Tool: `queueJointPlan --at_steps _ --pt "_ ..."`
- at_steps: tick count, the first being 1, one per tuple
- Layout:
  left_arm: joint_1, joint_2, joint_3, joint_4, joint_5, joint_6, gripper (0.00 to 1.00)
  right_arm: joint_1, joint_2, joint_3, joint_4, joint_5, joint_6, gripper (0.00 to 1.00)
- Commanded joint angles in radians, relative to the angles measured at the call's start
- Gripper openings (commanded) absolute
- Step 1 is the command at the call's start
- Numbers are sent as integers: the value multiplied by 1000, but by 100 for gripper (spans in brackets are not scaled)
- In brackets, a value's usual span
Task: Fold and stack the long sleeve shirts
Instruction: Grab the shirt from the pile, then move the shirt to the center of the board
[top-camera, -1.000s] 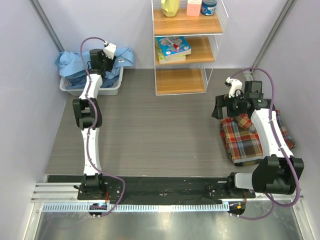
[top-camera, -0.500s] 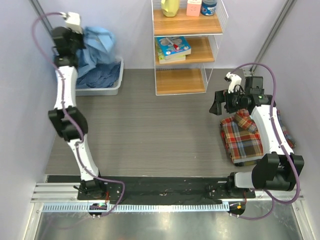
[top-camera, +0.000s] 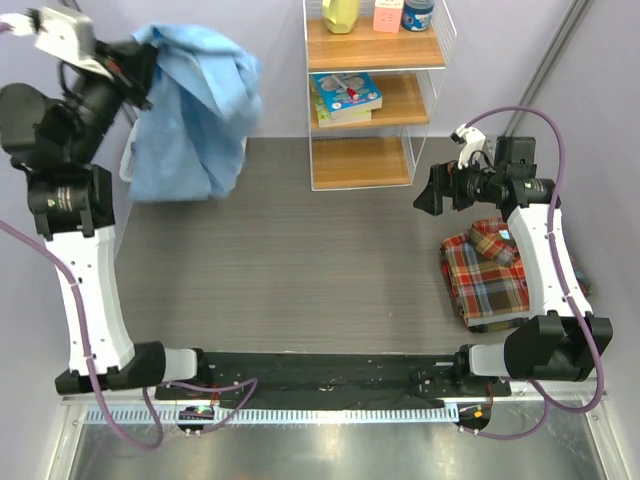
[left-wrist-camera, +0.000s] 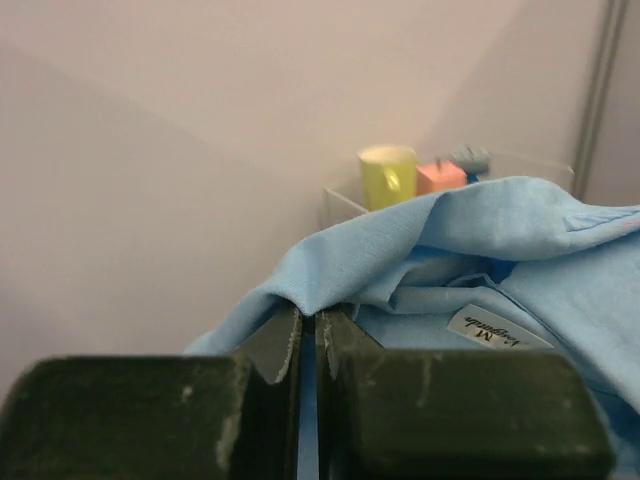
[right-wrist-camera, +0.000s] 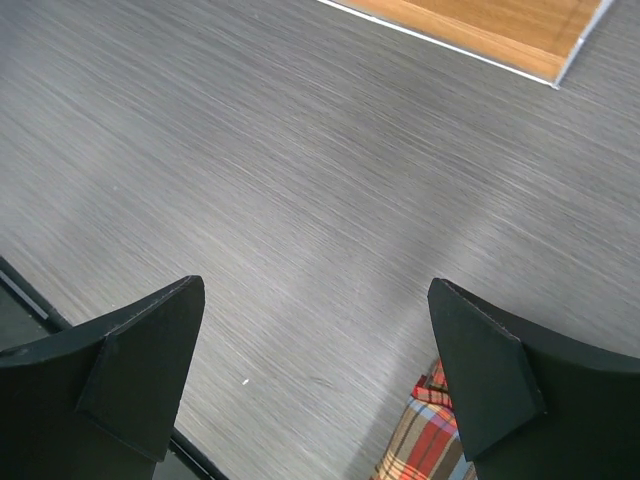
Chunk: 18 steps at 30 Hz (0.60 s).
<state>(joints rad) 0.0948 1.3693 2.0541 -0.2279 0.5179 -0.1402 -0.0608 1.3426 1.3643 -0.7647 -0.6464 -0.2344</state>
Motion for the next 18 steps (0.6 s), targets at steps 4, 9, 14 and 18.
queueJointPlan --at_steps 4,9,14,18 --pt "-161 -82 -522 -503 221 279 86 4 18 19 -48 -104 7 100" --pt "-100 -102 -776 -671 197 563 97 24 3 -47 -45 -130 -6 100" --pt "-4 -39 -882 -894 208 842 100 195 19 -77 -16 -47 -51 100" --pt "-4 -36 -1036 -894 93 1013 100 349 73 -73 -1 71 -106 92"
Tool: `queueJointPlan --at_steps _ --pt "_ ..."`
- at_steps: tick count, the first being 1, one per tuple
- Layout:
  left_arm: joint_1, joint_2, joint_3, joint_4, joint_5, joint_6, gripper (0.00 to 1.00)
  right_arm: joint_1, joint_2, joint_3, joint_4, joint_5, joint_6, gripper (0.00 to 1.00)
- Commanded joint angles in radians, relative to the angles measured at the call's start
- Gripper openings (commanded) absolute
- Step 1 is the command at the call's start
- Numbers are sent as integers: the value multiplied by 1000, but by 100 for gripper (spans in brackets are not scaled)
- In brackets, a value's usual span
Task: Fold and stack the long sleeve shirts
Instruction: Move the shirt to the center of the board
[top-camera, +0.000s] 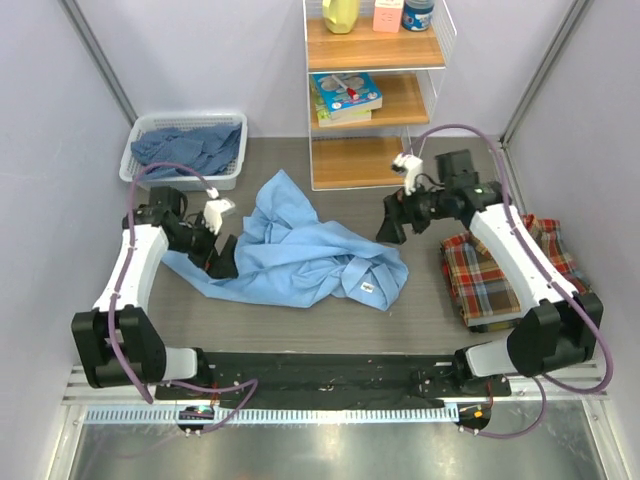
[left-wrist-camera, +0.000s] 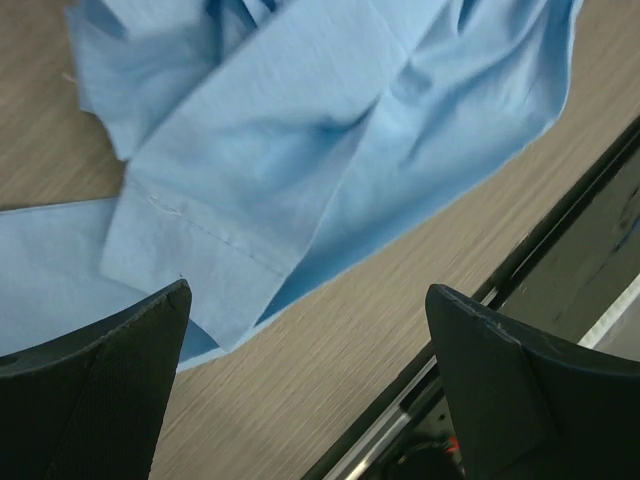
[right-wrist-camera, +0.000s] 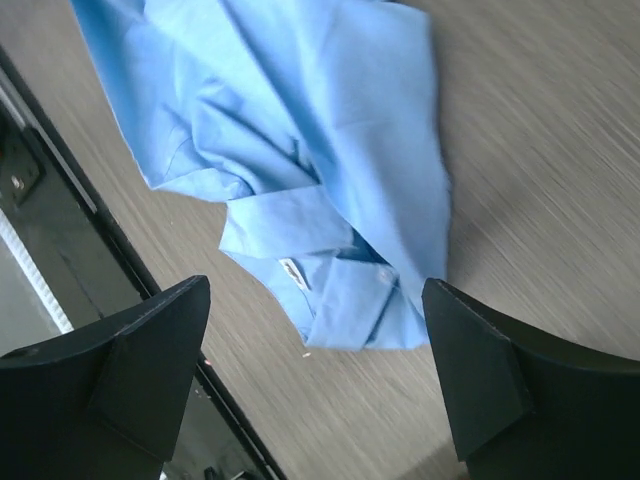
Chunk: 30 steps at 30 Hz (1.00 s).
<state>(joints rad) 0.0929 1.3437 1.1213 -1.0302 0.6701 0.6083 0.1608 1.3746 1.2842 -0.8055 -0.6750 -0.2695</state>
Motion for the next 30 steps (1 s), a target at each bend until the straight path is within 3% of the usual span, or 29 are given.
queueJointPlan --at_steps 1,2,5,11,15,22,30 --pt "-2 -26 -132 -77 -78 333 100 164 56 9 37 115 -83 87" --pt "-4 -34 -162 -58 -96 361 100 227 79 7 35 127 -105 79" --pt "-2 -54 -238 -44 -135 488 99 325 99 -37 49 178 -151 74" --pt "14 -48 -322 22 -185 616 97 565 116 -112 219 379 -214 85" --pt "121 23 -295 33 -165 640 93 695 179 -80 247 445 -290 86" --pt "341 219 -74 -105 -32 693 87 819 248 -80 298 492 -350 82" --pt "358 199 -95 -10 -17 690 90 899 353 -74 371 571 -419 75"
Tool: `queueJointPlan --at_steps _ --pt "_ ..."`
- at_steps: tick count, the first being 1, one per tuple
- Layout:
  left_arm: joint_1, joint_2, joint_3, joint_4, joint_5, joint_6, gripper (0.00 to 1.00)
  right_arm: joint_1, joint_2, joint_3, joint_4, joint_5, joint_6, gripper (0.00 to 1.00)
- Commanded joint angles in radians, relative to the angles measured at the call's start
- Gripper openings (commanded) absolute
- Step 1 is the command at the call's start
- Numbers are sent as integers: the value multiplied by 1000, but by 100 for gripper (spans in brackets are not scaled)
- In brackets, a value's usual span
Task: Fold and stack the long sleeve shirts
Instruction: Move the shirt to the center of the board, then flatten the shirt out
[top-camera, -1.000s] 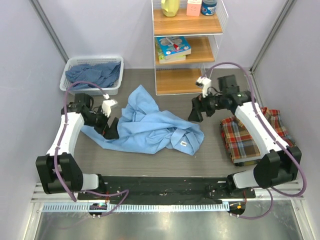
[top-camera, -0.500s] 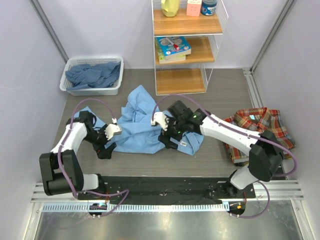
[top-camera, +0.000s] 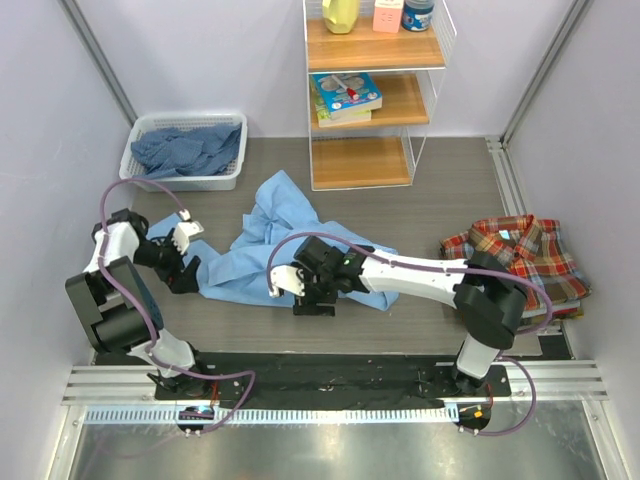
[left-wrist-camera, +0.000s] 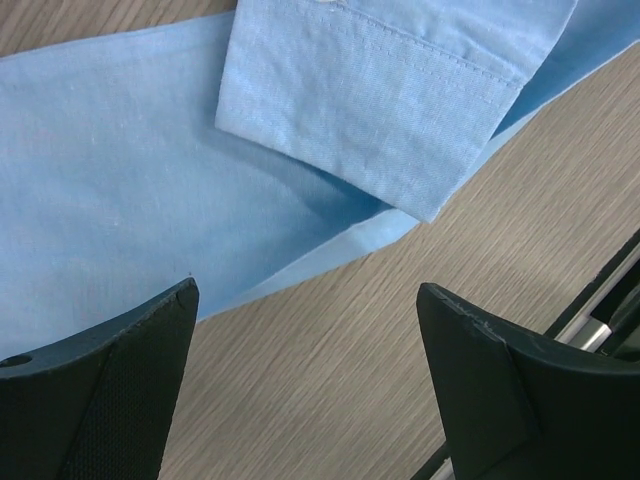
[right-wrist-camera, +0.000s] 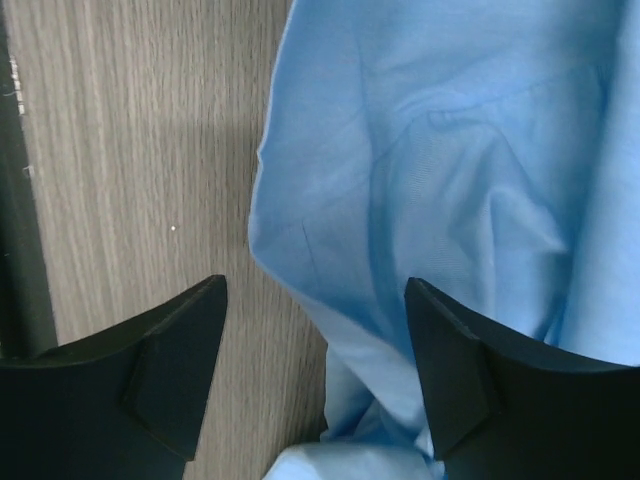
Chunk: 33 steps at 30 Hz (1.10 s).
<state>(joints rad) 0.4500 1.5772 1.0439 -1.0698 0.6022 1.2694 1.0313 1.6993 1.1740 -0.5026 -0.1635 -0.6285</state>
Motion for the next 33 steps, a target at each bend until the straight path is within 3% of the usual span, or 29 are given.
queueJointPlan --at_steps 1,2,4,7,10,11,12,14,18,24,29,32,33 --pt "1 -40 -27 40 50 28 90 36 37 32 72 71 -71 73" --pt "0 -42 -38 66 42 30 91 50 49 21 87 84 -82 71" --pt "-5 -46 -76 106 6 22 91 59 62 13 105 125 -88 57" --pt "-8 -40 -108 162 -50 9 79 62 65 36 108 159 -73 33" --pt "-7 -31 -139 183 -96 -1 59 59 19 72 75 211 -86 14" --pt "-7 -26 -140 183 -104 -1 45 53 2 72 69 208 -91 7" --pt "-7 -26 -139 176 -108 -4 38 49 -16 73 68 213 -92 1" --pt "-2 -26 -96 145 -85 -51 20 29 -61 94 46 214 -86 1" --pt "19 -48 48 54 51 -148 1 -48 -112 154 6 185 -27 1" --pt "12 -120 226 -44 244 -235 0 -197 -142 213 -24 124 53 1" --pt "-77 -210 401 -76 384 -462 0 -341 -138 299 22 50 215 1" --pt "-261 -292 436 -56 392 -553 0 -427 -144 315 68 32 314 1" --pt "-387 -319 429 -45 392 -568 0 -465 -154 314 79 24 358 1"
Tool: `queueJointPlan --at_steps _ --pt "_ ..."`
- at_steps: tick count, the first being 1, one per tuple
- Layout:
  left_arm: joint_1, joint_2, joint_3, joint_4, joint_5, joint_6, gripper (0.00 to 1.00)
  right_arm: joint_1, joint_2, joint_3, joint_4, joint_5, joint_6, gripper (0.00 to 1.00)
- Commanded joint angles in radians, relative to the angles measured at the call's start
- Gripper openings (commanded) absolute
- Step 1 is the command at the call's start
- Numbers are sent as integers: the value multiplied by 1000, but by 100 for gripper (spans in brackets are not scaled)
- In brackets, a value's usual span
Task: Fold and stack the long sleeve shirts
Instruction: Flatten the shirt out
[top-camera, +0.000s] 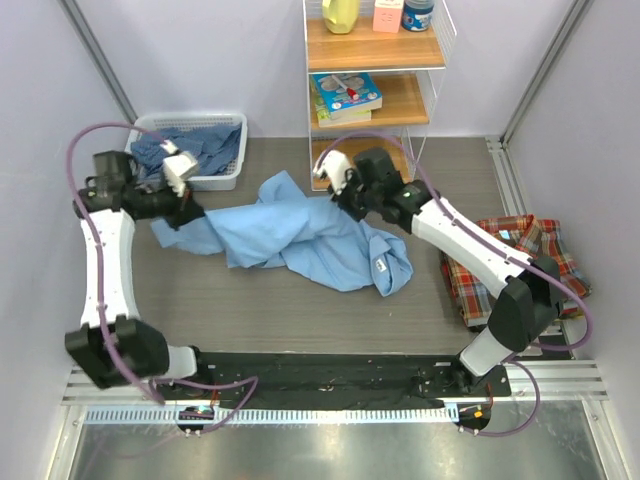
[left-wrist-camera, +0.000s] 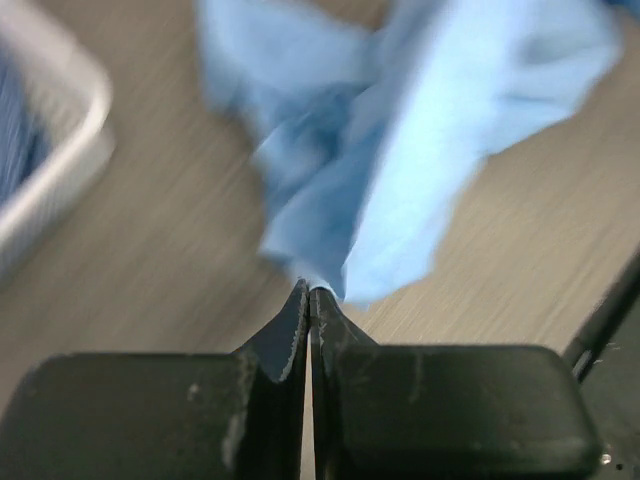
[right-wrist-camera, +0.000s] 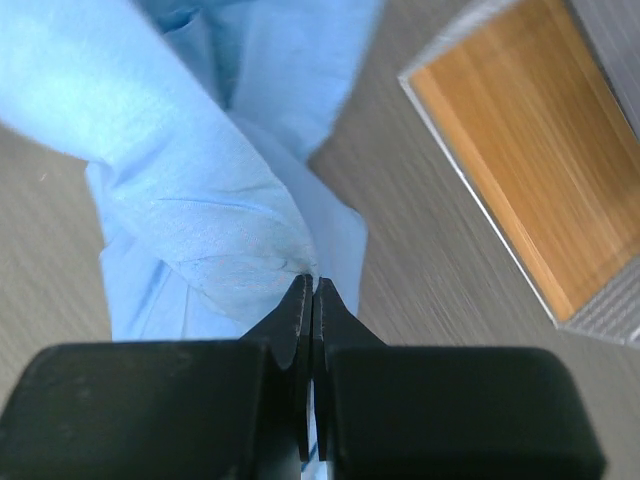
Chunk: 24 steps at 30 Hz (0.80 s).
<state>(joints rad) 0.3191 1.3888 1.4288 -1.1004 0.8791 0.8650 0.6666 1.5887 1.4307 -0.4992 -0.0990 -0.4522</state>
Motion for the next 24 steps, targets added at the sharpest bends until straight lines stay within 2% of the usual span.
queueJointPlan --at_steps 1,3,4,5,6,7,8,10,11,13,14,15,17,20,22,24 --pt "-320 -155 32 -1 113 -176 0 -116 -50 50 86 -47 199 1" --pt "-495 -233 -43 62 77 -247 0 -142 -64 37 109 -53 228 1" --pt "-670 -253 -76 121 40 -256 0 -162 -81 24 116 -60 248 1" --pt "-781 -282 -127 143 -57 -259 0 -173 -91 13 138 -77 263 1" --pt "-872 -289 -149 152 -110 -248 0 -183 -102 2 148 -93 274 1" --pt "-1013 -287 -163 143 -144 -233 0 -208 -123 -10 151 -109 289 1" --pt "-1047 -280 -163 142 -188 -235 10 -220 -134 -18 151 -140 294 1" --pt "-1045 -248 -143 139 -225 -309 33 -245 -166 -58 152 -177 296 1" --pt "-990 -238 -134 160 -256 -332 38 -265 -205 -78 163 -189 290 1" --pt "-852 -231 -160 207 -240 -377 45 -282 -248 -131 166 -228 277 1" --pt "-692 -226 -183 290 -215 -397 54 -289 -286 -148 169 -234 270 1" --pt "-642 -220 -218 312 -207 -406 56 -292 -301 -162 169 -240 268 1" --pt "-591 -168 -235 306 -221 -321 59 -294 -326 -196 169 -242 265 1" --pt "-581 -126 -342 402 -305 -247 59 -298 -352 -214 174 -243 277 1" --pt "-581 -90 -433 548 -385 -251 60 -303 -361 -208 172 -242 287 1" --pt "-581 -38 -450 597 -416 -238 61 -306 -369 -202 172 -243 288 1"
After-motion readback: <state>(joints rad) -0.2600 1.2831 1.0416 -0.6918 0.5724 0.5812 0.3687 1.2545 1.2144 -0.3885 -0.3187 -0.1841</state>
